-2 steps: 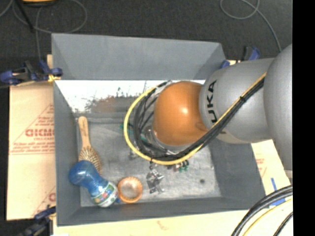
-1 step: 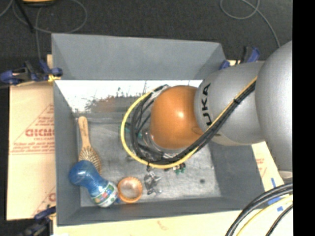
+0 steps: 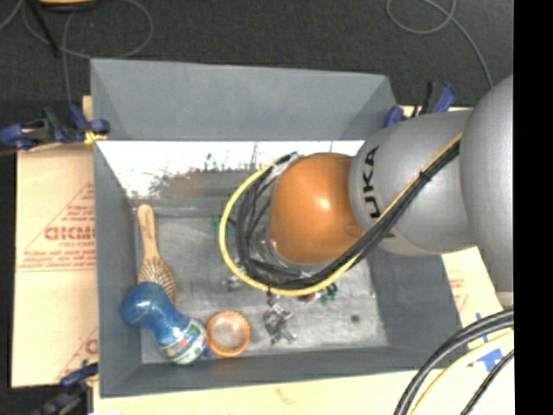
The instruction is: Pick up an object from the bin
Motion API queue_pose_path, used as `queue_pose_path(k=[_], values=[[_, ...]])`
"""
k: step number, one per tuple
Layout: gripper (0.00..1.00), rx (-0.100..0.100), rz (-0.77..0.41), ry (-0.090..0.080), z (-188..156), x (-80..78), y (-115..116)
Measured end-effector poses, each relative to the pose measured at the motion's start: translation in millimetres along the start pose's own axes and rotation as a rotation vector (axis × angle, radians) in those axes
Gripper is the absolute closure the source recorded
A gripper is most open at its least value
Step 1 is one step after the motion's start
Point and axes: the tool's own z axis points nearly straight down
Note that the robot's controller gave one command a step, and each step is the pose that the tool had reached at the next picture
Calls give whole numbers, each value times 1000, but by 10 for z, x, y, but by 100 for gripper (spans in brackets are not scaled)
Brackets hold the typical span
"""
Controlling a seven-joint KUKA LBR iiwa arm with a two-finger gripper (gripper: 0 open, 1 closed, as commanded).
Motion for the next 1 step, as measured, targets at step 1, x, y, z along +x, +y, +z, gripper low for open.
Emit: queue_pose_path(k=[1], values=[[0,7,-202,-8,164,-91,240]])
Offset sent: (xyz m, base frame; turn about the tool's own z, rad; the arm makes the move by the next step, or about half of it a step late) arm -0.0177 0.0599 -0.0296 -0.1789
